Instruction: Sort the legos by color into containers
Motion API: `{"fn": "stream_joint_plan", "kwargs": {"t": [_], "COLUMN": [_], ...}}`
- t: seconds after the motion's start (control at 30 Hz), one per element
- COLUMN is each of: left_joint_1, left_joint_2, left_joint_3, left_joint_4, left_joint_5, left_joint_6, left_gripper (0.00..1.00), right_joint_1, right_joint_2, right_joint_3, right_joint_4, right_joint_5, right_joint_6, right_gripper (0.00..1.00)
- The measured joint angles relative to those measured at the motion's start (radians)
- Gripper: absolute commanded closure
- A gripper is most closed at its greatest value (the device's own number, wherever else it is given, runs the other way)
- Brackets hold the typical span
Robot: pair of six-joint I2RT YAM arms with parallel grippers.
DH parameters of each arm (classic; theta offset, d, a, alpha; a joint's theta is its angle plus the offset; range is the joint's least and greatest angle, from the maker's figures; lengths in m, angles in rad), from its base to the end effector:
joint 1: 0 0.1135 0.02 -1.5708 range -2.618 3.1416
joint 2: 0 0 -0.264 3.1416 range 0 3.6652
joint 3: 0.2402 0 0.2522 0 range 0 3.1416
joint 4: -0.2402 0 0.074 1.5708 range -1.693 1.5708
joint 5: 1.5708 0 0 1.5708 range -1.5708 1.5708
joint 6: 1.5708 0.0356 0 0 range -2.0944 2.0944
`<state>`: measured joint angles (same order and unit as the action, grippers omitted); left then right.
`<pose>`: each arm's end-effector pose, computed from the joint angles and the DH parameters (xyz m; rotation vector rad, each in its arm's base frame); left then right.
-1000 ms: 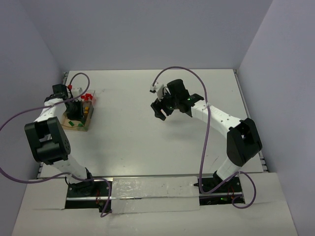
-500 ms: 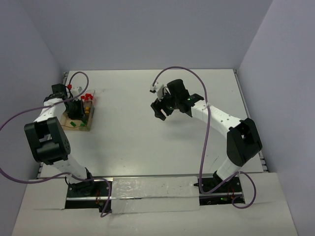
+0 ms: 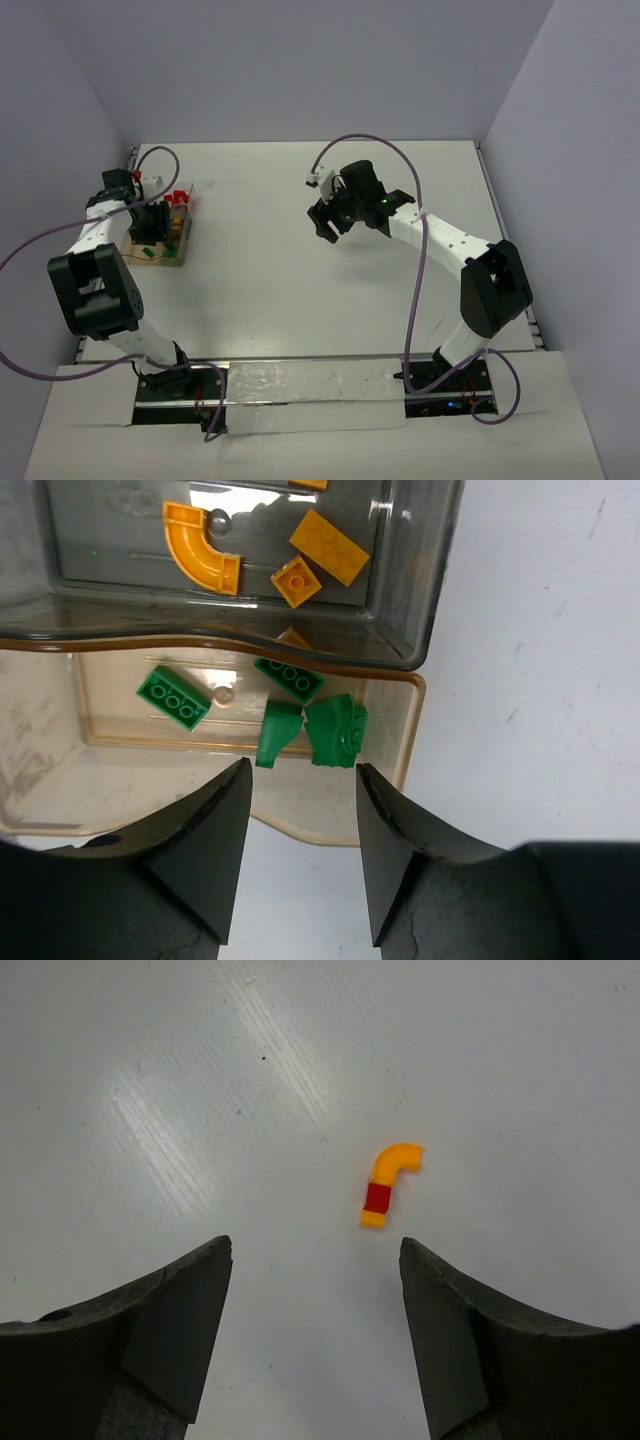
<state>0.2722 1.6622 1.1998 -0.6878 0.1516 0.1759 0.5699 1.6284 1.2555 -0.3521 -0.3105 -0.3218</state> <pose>0.3238 0.0848 0.2211 -0.0861 2.6968 -0.0718 0.3022 0.2066 0.2721 -1.1356 2.0012 0.4843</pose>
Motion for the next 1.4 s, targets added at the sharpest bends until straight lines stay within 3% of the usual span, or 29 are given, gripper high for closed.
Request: {"fn": "stream_joint_plan", "kwargs": {"t": [0.3,0.53,0.83,1.4], "left_joint_1": [0.000,-0.018,-0.059,-0.062], "left_joint_2": [-0.094,-0.179,-0.193,-0.193], "left_joint_3": [0.121,0.171,0.162,0.158], "left_joint_4": [-0.012,0.002,0.004,0.004], "left_joint_5": [0.047,0.116,0.147,0.167], "left_joint_6": [0.024,0.012,-0.010,-0.020], "left_gripper": [0.42,0.42,0.41,0.41], "right_joint_1": [-0.037,-0.039,-0.039,-0.039], "right_joint_2": [0.122,0.253,0.350,0.433], "right_joint_3": [0.089,0.155,0.228,0.257], "right_joint_4": [-0.020,-0.087,-0.142,-0.162], "right_joint_5": [0.109,0.173,0.148,0.096], "right_joint_6": [0.034,0.037,0.045,0.022], "right_gripper": [0.48,0.49,0.49,0.50]}}
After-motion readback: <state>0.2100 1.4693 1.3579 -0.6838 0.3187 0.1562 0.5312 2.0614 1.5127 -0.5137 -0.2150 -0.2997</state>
